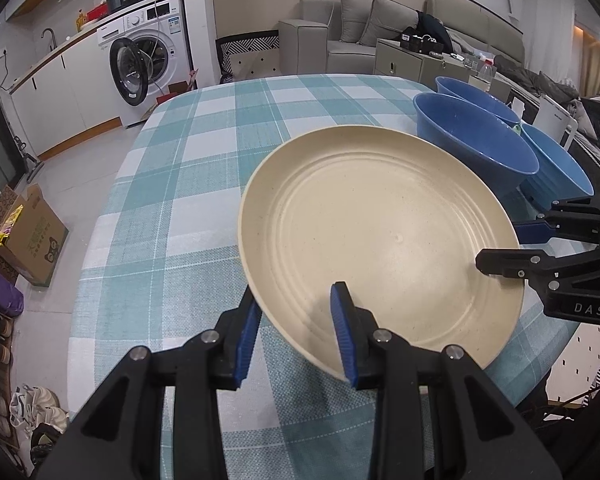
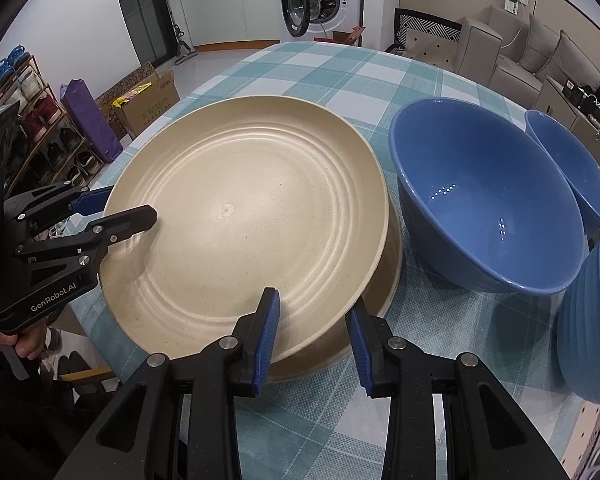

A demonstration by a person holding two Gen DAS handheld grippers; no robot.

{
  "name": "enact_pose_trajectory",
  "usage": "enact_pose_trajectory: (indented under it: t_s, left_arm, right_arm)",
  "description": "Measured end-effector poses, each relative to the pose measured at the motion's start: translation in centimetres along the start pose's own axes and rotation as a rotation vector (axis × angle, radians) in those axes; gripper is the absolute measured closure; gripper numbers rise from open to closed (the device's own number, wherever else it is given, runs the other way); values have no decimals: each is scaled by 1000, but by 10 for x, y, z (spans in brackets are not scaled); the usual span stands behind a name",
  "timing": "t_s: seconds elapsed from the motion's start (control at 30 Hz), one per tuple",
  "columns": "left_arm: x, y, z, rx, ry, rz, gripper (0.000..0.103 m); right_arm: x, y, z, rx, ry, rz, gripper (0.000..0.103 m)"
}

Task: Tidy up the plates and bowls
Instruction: 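Carry the held cream plate over the first cream plate with both grippers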

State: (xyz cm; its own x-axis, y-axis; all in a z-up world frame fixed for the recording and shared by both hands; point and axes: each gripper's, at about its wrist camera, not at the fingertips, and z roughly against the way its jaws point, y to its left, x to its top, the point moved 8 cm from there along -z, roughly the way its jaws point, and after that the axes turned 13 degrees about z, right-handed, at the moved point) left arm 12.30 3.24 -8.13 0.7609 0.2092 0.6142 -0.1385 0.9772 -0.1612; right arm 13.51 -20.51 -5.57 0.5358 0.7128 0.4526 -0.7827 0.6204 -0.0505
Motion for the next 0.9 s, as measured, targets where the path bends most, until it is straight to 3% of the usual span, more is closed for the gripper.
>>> enact_pose_trajectory:
  t_s: [0.9]
  left_arm:
    - [-3, -9, -14, 12, 25, -27, 68]
  right_arm:
    - [-5, -8, -11, -68, 62, 44, 68]
